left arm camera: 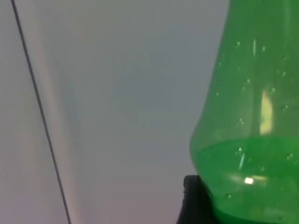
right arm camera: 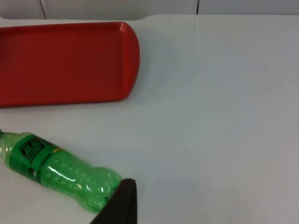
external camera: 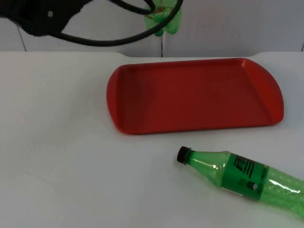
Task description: Place the bottle upright on the tray.
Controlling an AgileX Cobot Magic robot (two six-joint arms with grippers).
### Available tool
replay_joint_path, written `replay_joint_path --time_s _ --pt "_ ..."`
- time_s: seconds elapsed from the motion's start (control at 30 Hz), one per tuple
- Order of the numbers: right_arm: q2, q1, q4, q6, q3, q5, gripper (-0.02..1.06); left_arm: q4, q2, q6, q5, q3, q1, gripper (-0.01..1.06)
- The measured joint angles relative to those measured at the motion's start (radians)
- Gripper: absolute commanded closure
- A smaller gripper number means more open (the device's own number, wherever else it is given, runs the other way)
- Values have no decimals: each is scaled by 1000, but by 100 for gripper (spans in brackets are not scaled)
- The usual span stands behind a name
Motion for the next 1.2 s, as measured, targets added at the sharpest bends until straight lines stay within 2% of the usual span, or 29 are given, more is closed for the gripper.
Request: replay_joint_path --time_s 0.1,0.23,0.57,0.8,1.2 --pt "0 0 0 0 0 0 -1 -54 60 9 -61 0 0 105" --pt "0 0 0 0 0 0 -1 -106 131 43 -100 -7 0 105" --pt "0 0 0 0 0 0 -1 -118 291 75 -154 -84 9 105" --pt "0 0 0 0 0 0 -1 -119 392 72 -264 -116 65 105" --pt "0 0 0 0 0 0 -1 -103 461 64 -300 -130 81 105"
